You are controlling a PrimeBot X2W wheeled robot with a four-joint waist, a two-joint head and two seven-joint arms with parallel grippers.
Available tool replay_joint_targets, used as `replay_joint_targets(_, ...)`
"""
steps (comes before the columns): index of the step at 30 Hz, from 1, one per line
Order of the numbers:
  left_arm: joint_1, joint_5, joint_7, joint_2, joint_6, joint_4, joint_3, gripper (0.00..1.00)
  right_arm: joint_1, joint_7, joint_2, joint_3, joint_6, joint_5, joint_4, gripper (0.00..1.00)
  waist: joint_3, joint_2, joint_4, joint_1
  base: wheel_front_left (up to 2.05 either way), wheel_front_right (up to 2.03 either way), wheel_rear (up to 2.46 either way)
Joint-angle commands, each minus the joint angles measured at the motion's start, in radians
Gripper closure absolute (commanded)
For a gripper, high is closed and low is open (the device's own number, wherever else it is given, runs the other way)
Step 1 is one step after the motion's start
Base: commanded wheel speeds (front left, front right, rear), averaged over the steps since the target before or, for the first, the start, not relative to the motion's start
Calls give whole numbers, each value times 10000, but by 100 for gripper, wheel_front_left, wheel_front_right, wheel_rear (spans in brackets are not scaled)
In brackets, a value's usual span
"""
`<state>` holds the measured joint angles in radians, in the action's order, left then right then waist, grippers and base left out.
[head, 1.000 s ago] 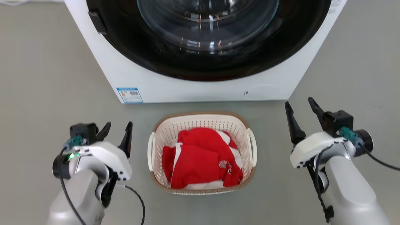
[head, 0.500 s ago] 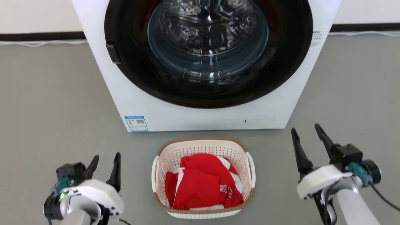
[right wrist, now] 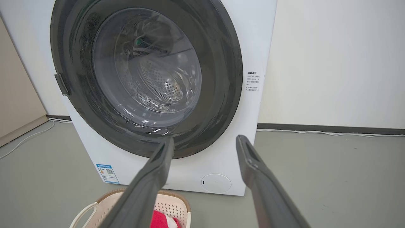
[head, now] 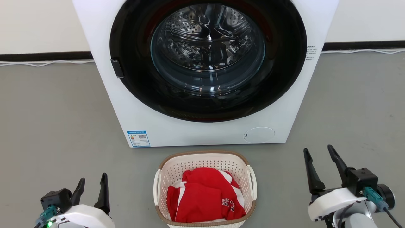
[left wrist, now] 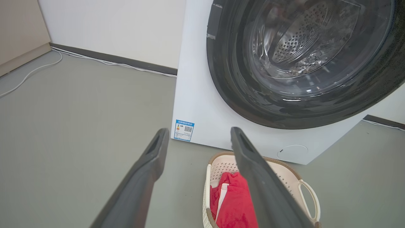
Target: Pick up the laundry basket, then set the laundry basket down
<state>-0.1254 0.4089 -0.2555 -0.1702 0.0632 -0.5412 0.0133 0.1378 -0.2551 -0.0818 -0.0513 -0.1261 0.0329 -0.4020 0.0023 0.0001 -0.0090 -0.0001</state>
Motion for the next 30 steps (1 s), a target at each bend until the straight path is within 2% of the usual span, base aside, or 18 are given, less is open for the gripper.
replay_joint_targets(1, -121, -173, -63, -153, 95, 345, -430, 0, 16, -67, -16, 170, -46, 49, 325, 0, -42, -1, 3, 1, 0, 0, 0)
replay_joint_targets(18, 624, -673, -63, 420, 348, 965, -1733, 0, -788, -67, 104, -168, -46, 101, 753, 0, -326, -1, -128, 1, 0, 0, 0)
replay_joint_targets(24, 720, -873, -63, 610, 209, 1159, -2230, 0, -826, -67, 69, -285, -46, 101, 799, 0, -366, -1, -116, 1, 0, 0, 0)
replay_joint_targets(25, 939, -707, 2, 794, 252, 847, -1914, 100, -969, 1, 161, -477, 2, 2, 451, 100, -365, -1, -120, 1, 0, 0, 0)
replay_joint_targets(30, 1013, -422, 121, 873, 260, 547, -1953, 100, -995, 126, 247, -532, 1, 269, 106, 100, -362, -1, -119, 2, 0, 0, 0)
